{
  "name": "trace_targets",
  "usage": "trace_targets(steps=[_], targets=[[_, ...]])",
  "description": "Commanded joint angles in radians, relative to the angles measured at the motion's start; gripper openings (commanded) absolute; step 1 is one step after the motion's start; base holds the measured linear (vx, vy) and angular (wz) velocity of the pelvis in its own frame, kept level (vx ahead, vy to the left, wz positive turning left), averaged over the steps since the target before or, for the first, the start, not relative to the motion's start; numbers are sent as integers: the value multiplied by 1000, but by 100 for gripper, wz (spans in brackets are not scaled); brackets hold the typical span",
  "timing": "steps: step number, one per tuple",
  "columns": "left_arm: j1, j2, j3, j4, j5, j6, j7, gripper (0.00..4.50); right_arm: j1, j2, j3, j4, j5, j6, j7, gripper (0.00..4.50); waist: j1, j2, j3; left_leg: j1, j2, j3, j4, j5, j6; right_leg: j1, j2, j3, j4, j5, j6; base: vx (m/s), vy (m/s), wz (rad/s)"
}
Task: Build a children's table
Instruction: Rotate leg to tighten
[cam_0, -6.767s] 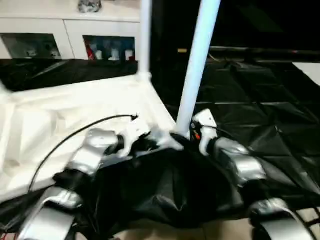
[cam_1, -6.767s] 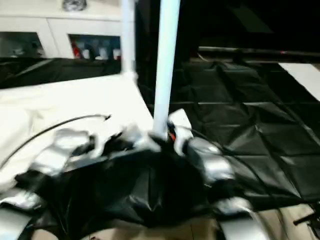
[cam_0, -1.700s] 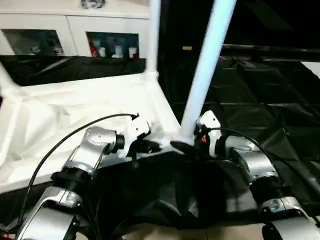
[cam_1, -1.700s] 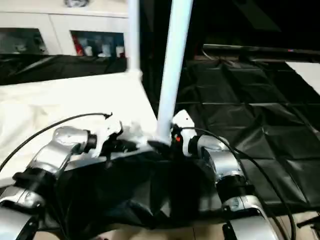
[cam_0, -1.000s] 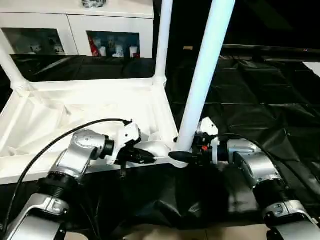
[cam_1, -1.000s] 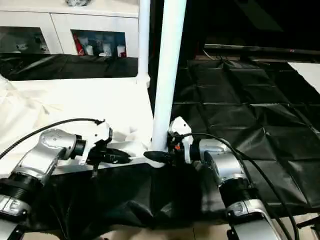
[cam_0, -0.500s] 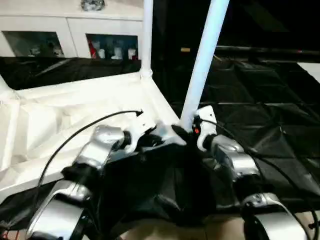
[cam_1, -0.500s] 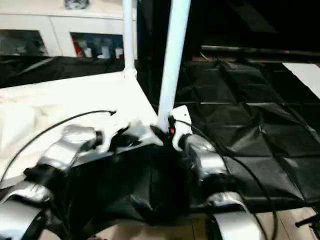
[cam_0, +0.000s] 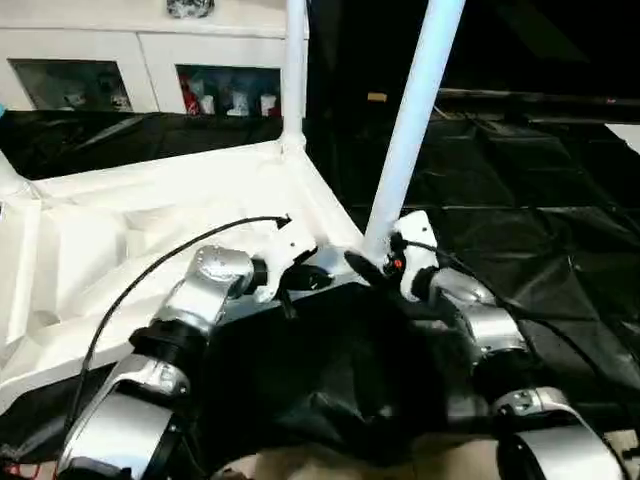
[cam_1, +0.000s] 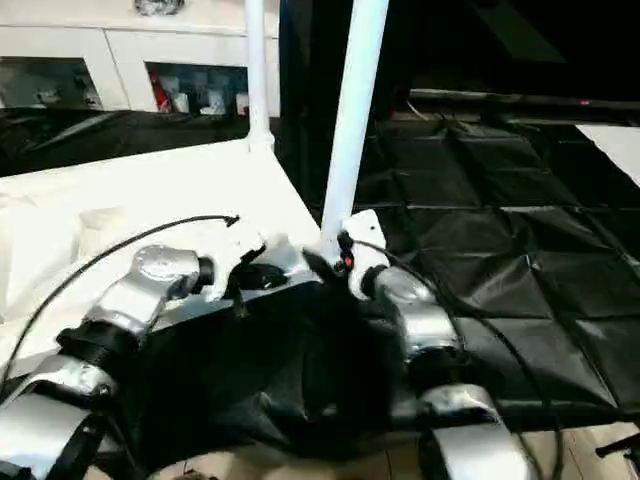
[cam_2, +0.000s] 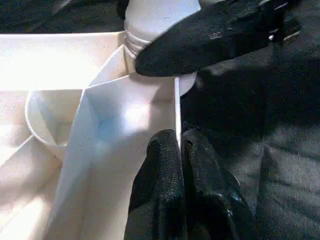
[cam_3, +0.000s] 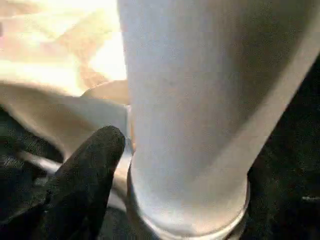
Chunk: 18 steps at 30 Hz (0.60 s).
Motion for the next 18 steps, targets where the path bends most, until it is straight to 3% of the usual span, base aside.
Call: trace_targets(steps=[1, 8, 14, 18], targets=[[3, -35, -54, -52, -37, -43, -45, 0, 8, 33, 132, -58, 5, 6, 169, 389, 2, -1, -59, 8, 19, -6, -61, -223, 47, 47, -38, 27, -61, -167, -217, 0, 0, 0], [48, 41, -61, -109, -42, -43, -155, 0, 52, -107, 163, -173, 20, 25, 382, 389, 13, -1, -57, 12, 25, 0, -57, -206, 72, 48, -35, 25, -54, -121, -244, 0, 0, 0], [83, 88, -58, -142, -54, -44, -216, 0, 87, -174, 181, -260, 54, 81, 486, 342, 26, 0, -53, 16, 26, 0, -62, -257, 43, 43, -37, 28, -63, -215, -223, 0, 0, 0], [99, 107, -60, -170, -68, -31, -245, 0, 100, -192, 187, -289, 64, 102, 519, 318, 29, 1, -54, 14, 27, -2, -63, -250, 34, 43, -37, 28, -59, -207, -218, 0, 0, 0]])
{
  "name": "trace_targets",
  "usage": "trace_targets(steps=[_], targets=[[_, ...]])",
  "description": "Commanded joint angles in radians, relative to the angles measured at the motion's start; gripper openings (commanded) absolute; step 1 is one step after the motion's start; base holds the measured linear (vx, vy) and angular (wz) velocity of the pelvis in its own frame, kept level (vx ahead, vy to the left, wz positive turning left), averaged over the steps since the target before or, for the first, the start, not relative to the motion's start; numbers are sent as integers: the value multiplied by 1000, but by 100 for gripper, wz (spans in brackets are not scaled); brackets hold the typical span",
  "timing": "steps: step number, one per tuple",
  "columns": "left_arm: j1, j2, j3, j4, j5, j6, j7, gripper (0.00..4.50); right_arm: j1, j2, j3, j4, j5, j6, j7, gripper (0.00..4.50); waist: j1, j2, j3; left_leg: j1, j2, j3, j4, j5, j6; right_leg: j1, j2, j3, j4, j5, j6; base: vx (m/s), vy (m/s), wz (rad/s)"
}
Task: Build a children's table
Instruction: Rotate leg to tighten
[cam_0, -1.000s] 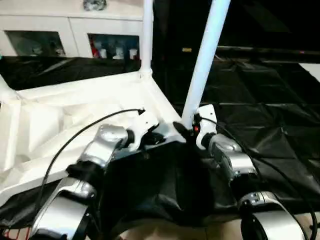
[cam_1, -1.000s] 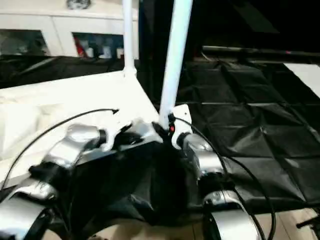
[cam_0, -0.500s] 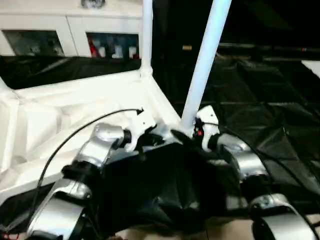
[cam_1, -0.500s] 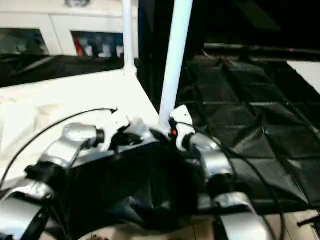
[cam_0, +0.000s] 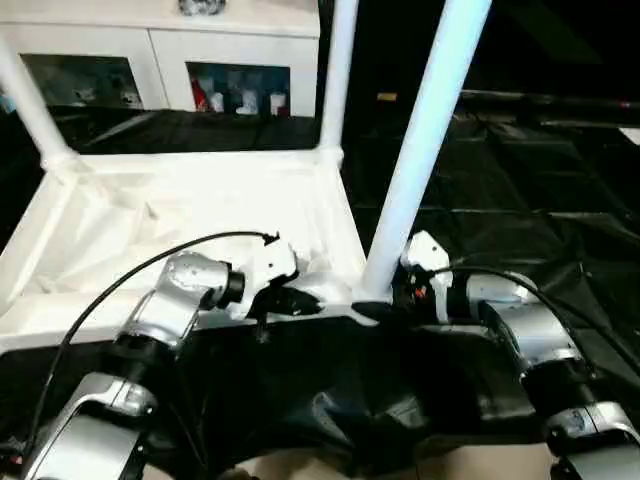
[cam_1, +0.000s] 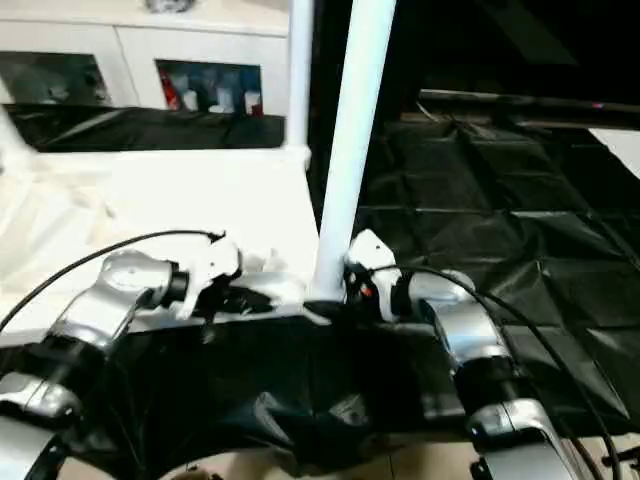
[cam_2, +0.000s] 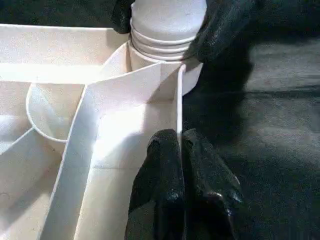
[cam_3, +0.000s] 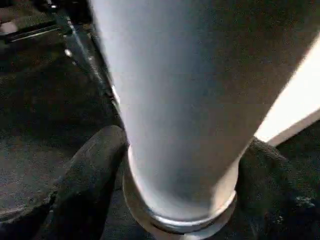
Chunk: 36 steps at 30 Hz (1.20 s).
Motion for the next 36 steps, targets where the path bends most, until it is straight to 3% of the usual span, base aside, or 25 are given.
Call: trace_targets(steps=[1, 4, 12, 14, 16, 18, 19, 22, 27, 28, 33, 34, 36], targets=[[10, -9, -24, -36, -11, 13, -12, 0, 7, 10, 51, -54, 29, 11, 70, 318, -2, 1, -56, 14, 25, -5, -64, -244, 32, 43, -37, 27, -59, -191, -220, 0, 0, 0], [20, 1, -26, -52, -18, 17, -32, 0, 15, 6, 54, -74, 34, 26, 81, 285, -2, 0, -56, 14, 24, -4, -63, -237, 35, 43, -36, 27, -58, -180, -223, 0, 0, 0], [3, -27, -21, -24, 7, 23, 60, 0, 31, 49, 32, -82, 48, 55, 11, 272, -3, -1, -55, 15, 23, -4, -62, -237, 31, 41, -38, 29, -60, -198, -217, 0, 0, 0], [-35, -77, -7, 31, 28, 40, 167, 0, 12, 126, -10, 12, 1, 41, -190, 272, -7, -2, -53, 16, 21, -4, -63, -249, 19, 36, -40, 31, -65, -230, -209, 0, 0, 0], [-52, -101, -3, 51, 36, 48, 210, 0, 0, 159, -28, 58, -20, 34, -288, 272, -14, -3, -52, 21, 17, -9, -68, -300, -13, 34, -44, 29, -78, -354, -173, 0, 0, 0], [-74, -135, 0, 73, 44, 61, 263, 0, -17, 209, -60, 110, -28, 20, -420, 272, -19, -3, -50, 20, 17, -13, -70, -322, -18, 33, -44, 29, -84, -401, -150, 0, 0, 0], [-83, -156, 0, 82, 46, 68, 287, 0, -29, 242, -82, 140, -30, 22, -503, 272, -23, 4, -51, 21, 17, -13, -70, -325, -22, 28, -44, 31, -84, -397, -148, 0, 0, 0], [-103, -207, 2, 106, 53, 88, 359, 0, -50, 317, -128, 192, -30, 34, -672, 271, -37, 2, -52, 19, 15, -16, -72, -335, -34, 28, -41, 28, -85, -395, -145, 0, 0, 0], [-115, -245, -5, 130, 67, 71, 393, 0, -67, 355, -72, 220, -93, -43, -691, 271, -37, 2, -55, 15, 14, -13, -69, -317, -9, 33, -38, 28, -82, -329, -153, 0, 0, 0], [-107, -243, -11, 118, 61, 71, 370, 0, -76, 355, -89, 227, -76, -51, -692, 326, -36, 2, -55, 14, 14, -12, -69, -308, -3, 34, -37, 28, -80, -312, -159, 0, 0, 0], [-85, -220, -17, 92, 52, 68, 328, 0, -80, 330, -101, 217, -55, -54, -643, 369, -37, 4, -55, 13, 15, -12, -69, -300, 5, 37, -37, 28, -78, -284, -174, 0, 0, 0], [-72, -204, -17, 80, 49, 55, 308, 0, -77, 310, -94, 203, -53, -54, -604, 384, -37, 0, -56, 11, 15, -11, -70, -291, 10, 39, -37, 28, -76, -269, -177, 0, 0, 0], [-55, -184, -15, 60, 34, 42, 271, 0, -73, 279, -76, 186, -62, -54, -558, 384, -34, 4, -57, 11, 18, -12, -68, -277, 17, 41, -38, 27, -72, -241, -185, 0, 0, 0]])
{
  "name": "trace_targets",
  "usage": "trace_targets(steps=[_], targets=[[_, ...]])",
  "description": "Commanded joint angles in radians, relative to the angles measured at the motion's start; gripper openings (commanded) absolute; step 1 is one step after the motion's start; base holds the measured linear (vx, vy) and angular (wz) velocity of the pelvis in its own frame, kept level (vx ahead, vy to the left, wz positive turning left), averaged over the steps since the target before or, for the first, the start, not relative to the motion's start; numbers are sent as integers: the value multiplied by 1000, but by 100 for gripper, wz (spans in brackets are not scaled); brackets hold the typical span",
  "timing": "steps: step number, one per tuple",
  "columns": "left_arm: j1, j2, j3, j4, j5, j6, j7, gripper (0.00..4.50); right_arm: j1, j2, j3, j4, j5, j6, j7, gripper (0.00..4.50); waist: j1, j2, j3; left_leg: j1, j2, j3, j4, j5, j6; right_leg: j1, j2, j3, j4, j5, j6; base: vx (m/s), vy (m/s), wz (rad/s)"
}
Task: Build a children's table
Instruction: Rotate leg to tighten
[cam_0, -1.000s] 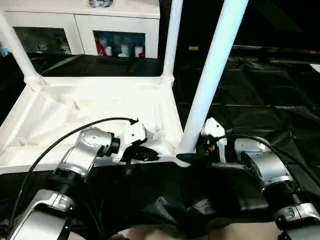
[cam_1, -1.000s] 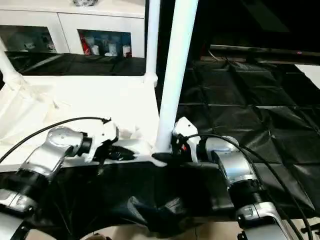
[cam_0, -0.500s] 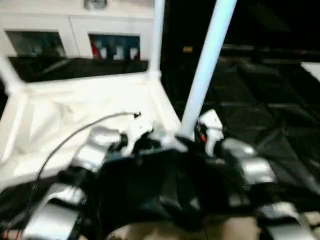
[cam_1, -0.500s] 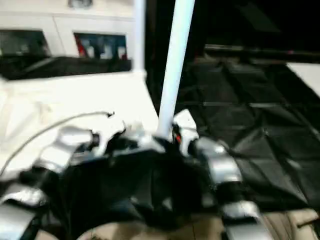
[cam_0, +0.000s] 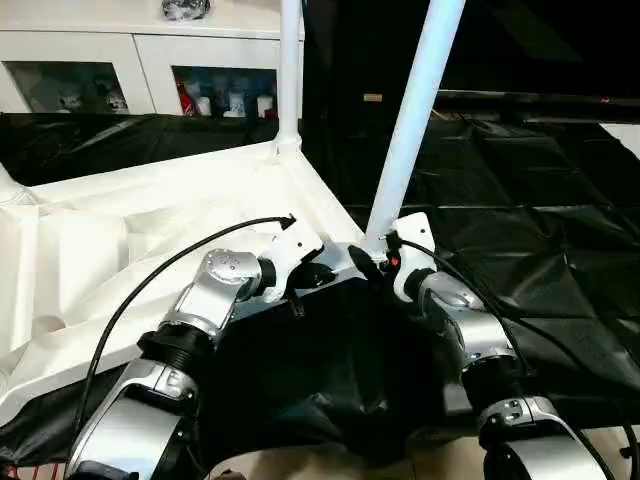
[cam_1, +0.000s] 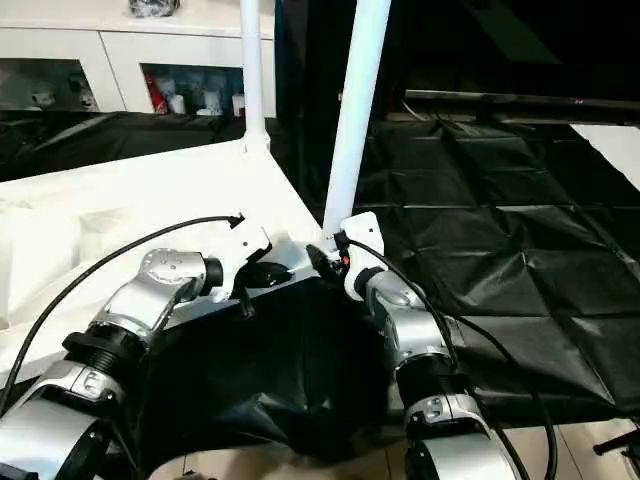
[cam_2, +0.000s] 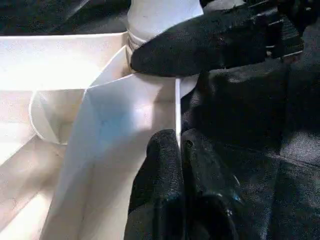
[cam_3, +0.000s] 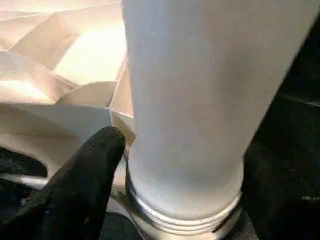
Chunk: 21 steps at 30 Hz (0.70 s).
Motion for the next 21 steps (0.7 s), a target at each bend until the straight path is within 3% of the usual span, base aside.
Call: trace_targets(steps=[1, 3, 4, 6, 7, 9, 10, 14, 21], targets=[[18, -30, -46, -35, -46, -45, -73, 0, -3, 13, 84, -16, -7, 10, 95, 404, 0, 2, -55, 7, 19, -9, -68, -272, 21, 41, -37, 27, -69, -232, -187, 0, 0, 0], [34, -10, -44, -54, -64, -81, -119, 0, -1, -19, 103, -29, -16, 3, 150, 415, 1, 0, -57, 7, 17, -6, -63, -234, 35, 45, -36, 27, -62, -170, -204, 0, 0, 0], [44, 10, -43, -61, -65, -90, -139, 0, 2, -48, 115, -39, -17, -7, 204, 415, 1, -7, -58, 6, 18, -4, -61, -221, 46, 46, -36, 27, -60, -147, -214, 0, 0, 0], [48, 21, -44, -62, -62, -98, -147, 0, 7, -63, 122, -53, -9, -13, 245, 415, 3, -1, -57, 7, 18, -3, -59, -201, 58, 45, -36, 28, -55, -115, -228, 0, 0, 0], [58, 41, -43, -72, -66, -104, -173, 0, 23, -92, 131, -99, 24, -9, 349, 415, 3, -7, -56, 5, 18, -3, -60, -202, 62, 48, -36, 27, -56, -119, -227, 0, 0, 0], [67, 57, -41, -84, -74, -110, -197, 0, 38, -120, 145, -144, 48, -5, 430, 415, 7, -4, -56, 7, 21, -2, -58, -195, 76, 48, -36, 28, -53, -104, -232, 0, 0, 0], [73, 65, -41, -92, -77, -111, -208, 0, 43, -133, 153, -160, 57, 0, 462, 415, 9, -8, -56, 7, 22, -2, -57, -195, 81, 49, -36, 27, -52, -107, -234, 0, 0, 0], [97, 102, -42, -127, -94, -108, -278, 0, 63, -188, 182, -220, 99, 39, 590, 390, 13, -7, -53, 10, 25, -1, -59, -222, 69, 46, -37, 26, -56, -172, -231, 0, 0, 0], [120, 145, -47, -152, -109, -113, -340, 0, 82, -229, 197, -263, 107, 69, 675, 344, 16, -7, -53, 10, 25, -1, -60, -226, 50, 42, -38, 27, -56, -196, -222, 0, 0, 0]])
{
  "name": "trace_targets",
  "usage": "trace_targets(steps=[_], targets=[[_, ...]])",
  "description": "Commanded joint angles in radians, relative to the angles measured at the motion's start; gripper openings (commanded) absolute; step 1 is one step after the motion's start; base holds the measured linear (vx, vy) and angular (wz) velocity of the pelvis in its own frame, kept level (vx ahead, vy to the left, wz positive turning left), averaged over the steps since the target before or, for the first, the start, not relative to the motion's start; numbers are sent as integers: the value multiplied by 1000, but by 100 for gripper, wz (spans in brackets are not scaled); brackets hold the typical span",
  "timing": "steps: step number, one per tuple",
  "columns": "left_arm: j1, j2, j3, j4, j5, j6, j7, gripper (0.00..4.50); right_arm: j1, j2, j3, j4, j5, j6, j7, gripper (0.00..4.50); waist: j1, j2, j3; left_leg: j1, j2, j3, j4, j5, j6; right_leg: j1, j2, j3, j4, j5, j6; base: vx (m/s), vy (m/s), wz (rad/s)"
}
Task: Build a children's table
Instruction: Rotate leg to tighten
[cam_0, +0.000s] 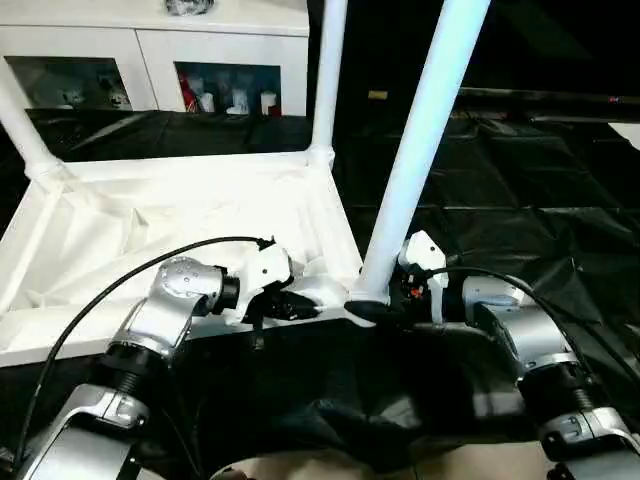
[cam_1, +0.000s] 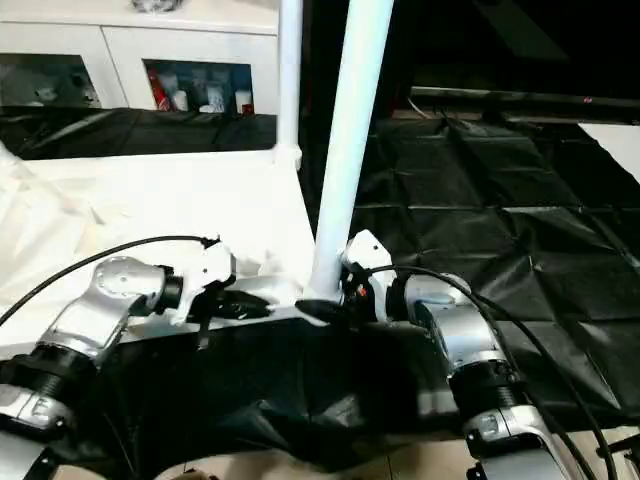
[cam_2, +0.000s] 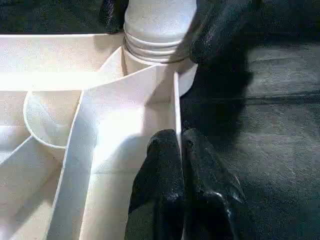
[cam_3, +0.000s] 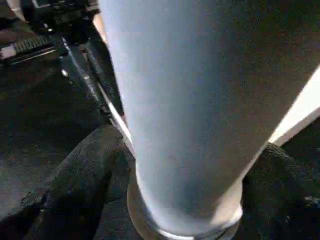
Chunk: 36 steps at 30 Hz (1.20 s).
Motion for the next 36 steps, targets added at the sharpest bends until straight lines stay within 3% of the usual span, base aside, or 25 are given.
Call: trace_targets(steps=[1, 8, 12, 17, 21, 23, 24, 25, 29, 31, 34, 36], targets=[[13, -15, -25, -24, -18, -2, -18, 0, 7, 7, 46, -53, 19, 3, 54, 331, 4, -12, -56, 10, 24, -3, -60, -222, 50, 44, -38, 28, -58, -189, -224, 0, 0, 0], [9, -18, -23, -12, -9, -6, 11, 0, 10, 22, 44, -52, 20, 6, 24, 280, 5, -10, -57, 11, 22, -3, -57, -200, 55, 44, -38, 28, -56, -168, -226, 0, 0, 0], [-6, -38, -18, 4, 0, 2, 57, 0, 15, 50, 31, -44, 13, 9, -30, 270, 3, -11, -54, 11, 21, -3, -59, -219, 45, 42, -39, 29, -60, -208, -214, 0, 0, 0], [-75, -119, 1, 84, 41, 35, 232, 0, -17, 174, -34, 82, -36, 6, -343, 265, -7, -12, -51, 17, 17, -9, -65, -284, -4, 33, -42, 30, -78, -366, -162, 0, 0, 0], [-112, -202, -7, 117, 60, 73, 334, 0, -49, 273, -63, 171, -58, 9, -548, 264, -10, -10, -51, 18, 17, -13, -69, -306, -15, 31, -42, 28, -84, -402, -145, 0, 0, 0], [-120, -221, -6, 127, 66, 82, 368, 0, -58, 297, -71, 185, -61, 13, -595, 264, -11, -10, -50, 19, 16, -12, -69, -315, -15, 29, -41, 29, -86, -400, -141, 0, 0, 0], [-131, -246, -7, 144, 75, 88, 398, 0, -77, 329, -81, 214, -80, 15, -667, 264, -9, 3, -52, 18, 17, -15, -70, -312, -16, 31, -42, 29, -83, -383, -143, 0, 0, 0], [-134, -252, -8, 147, 78, 89, 404, 0, -84, 337, -80, 223, -87, 11, -681, 264, -15, -4, -52, 15, 15, -13, -70, -313, -19, 29, -38, 29, -84, -369, -143, 0, 0, 0], [-133, -261, -17, 148, 79, 84, 391, 0, -94, 345, -68, 242, -99, -27, -666, 264, -12, -5, -55, 12, 15, -12, -68, -299, -6, 35, -38, 29, -79, -314, -153, 0, 0, 0], [-115, -244, -24, 119, 69, 77, 343, 0, -92, 338, -84, 220, -63, -20, -613, 330, -11, -4, -56, 12, 15, -11, -67, -277, 5, 38, -37, 29, -74, -269, -167, 0, 0, 0], [-98, -221, -21, 99, 60, 74, 307, 0, -86, 313, -77, 196, -45, -6, -552, 332, -11, -5, -55, 12, 16, -11, -68, -280, 14, 39, -37, 28, -75, -270, -172, 0, 0, 0], [-86, -200, -21, 87, 52, 67, 278, 0, -75, 281, -55, 160, -37, 32, -477, 364, -12, -6, -55, 10, 16, -11, -68, -281, 19, 42, -37, 28, -74, -270, -172, 0, 0, 0]])
